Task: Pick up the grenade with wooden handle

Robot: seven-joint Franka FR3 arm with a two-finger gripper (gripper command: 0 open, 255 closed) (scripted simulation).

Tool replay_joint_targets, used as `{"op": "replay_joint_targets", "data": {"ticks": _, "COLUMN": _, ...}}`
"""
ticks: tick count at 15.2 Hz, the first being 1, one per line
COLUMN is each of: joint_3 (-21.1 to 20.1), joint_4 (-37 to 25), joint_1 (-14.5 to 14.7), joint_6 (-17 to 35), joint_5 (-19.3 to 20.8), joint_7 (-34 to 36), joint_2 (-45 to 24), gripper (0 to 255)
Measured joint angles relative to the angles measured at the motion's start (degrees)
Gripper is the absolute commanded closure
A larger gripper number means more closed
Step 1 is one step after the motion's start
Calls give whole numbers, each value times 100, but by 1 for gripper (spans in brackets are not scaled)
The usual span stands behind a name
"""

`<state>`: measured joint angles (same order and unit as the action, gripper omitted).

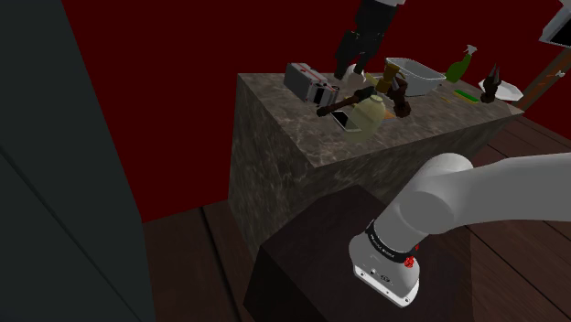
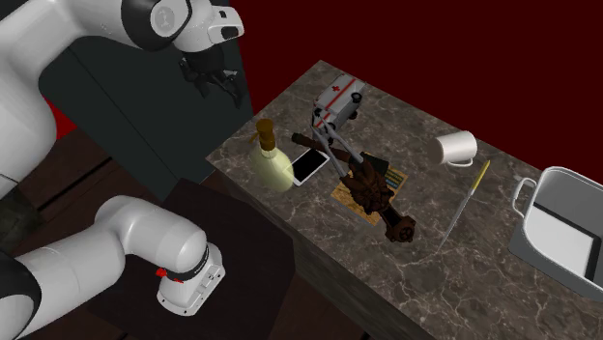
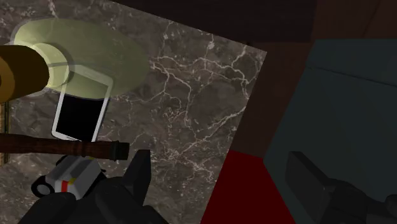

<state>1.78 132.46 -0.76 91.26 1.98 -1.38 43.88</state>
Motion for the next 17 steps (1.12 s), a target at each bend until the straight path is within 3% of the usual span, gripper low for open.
{"op": "replay_joint_targets", "data": {"ticks": 3, "joint_3": 186, "joint_4": 99, "joint_1": 57, "joint_6": 28, "joint_5": 154, "joint_7": -423, "joint_2": 25, "gripper": 0}}
{"op": "replay_joint_targets", "data": {"ticks": 14, "joint_3": 1919, "joint_4": 567, "joint_1": 522, "joint_6": 653, "joint_5": 1690, "joint_7": -4375, "joint_2": -274, "gripper": 0}}
{"op": "replay_joint_targets", "data": {"ticks": 15, "joint_3": 2077, "joint_4": 507, "joint_1": 588, "joint_6": 776, "joint_5": 1776, "joint_7": -4744, "joint_2": -377, "gripper": 0}}
{"op": "replay_joint_targets", "data": {"ticks": 17, "joint_3": 2361, "joint_4": 324, "joint_1": 694, "joint_6": 1157, "joint_5": 1492, "joint_7": -5473, "joint_2": -638, "gripper": 0}}
